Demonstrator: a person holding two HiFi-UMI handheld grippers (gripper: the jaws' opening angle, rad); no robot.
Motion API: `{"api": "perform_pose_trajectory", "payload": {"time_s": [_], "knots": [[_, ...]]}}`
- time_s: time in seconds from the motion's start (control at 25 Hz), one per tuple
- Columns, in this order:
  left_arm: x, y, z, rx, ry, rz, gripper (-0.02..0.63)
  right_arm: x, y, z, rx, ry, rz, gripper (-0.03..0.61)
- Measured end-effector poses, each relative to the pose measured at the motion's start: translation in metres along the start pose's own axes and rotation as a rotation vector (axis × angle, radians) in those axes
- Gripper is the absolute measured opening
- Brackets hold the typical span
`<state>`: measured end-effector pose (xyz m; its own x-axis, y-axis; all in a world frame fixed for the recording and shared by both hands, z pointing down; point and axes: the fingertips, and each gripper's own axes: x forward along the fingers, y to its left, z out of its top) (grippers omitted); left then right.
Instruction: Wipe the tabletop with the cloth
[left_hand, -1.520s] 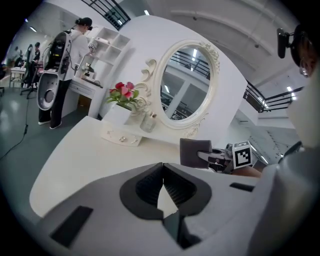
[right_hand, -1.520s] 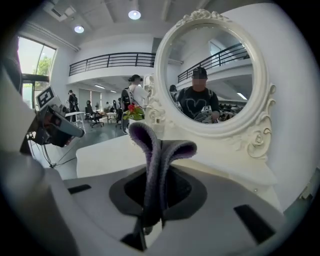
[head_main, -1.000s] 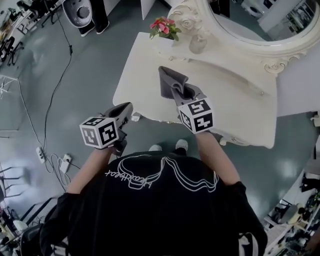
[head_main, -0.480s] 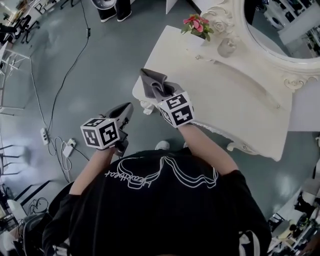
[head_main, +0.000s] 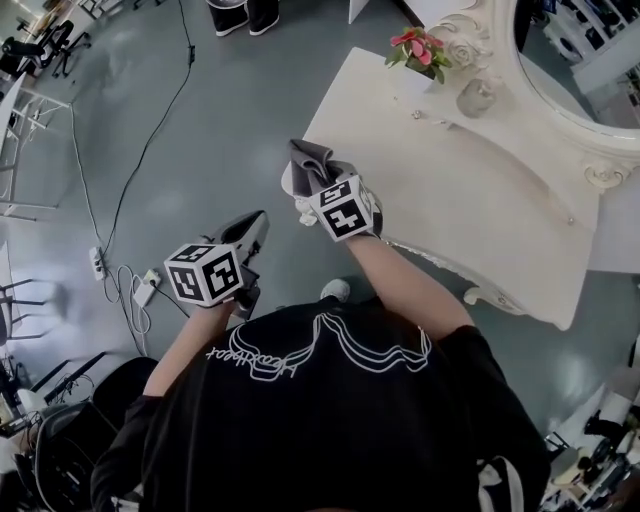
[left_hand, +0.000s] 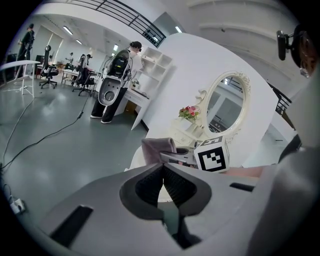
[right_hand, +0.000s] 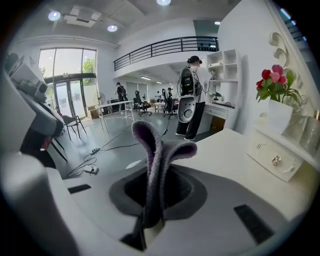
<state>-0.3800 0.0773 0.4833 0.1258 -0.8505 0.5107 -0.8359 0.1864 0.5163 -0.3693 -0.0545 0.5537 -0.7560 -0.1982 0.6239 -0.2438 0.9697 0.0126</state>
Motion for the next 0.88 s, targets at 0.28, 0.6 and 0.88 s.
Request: {"api": "perform_pose_trajectory", "payload": {"time_s": [0.28, 0.6, 0.88], "knots": [[0.001, 0.002, 0.001, -0.001, -0.001, 0.003, 0.005, 0.012, -0.004, -0.012, -0.096, 0.060, -0.042, 0.049], [0.008, -0.001, 0.003, 0.010, 0.004, -0.008, 0.005, 0.014, -0.004, -0.015, -0.134, 0.067, -0.025, 0.048], [0.017, -0.008, 0.005, 0.024, 0.013, -0.032, 0.005, 0.010, -0.008, -0.019, -0.141, 0.084, -0.006, 0.048]]}}
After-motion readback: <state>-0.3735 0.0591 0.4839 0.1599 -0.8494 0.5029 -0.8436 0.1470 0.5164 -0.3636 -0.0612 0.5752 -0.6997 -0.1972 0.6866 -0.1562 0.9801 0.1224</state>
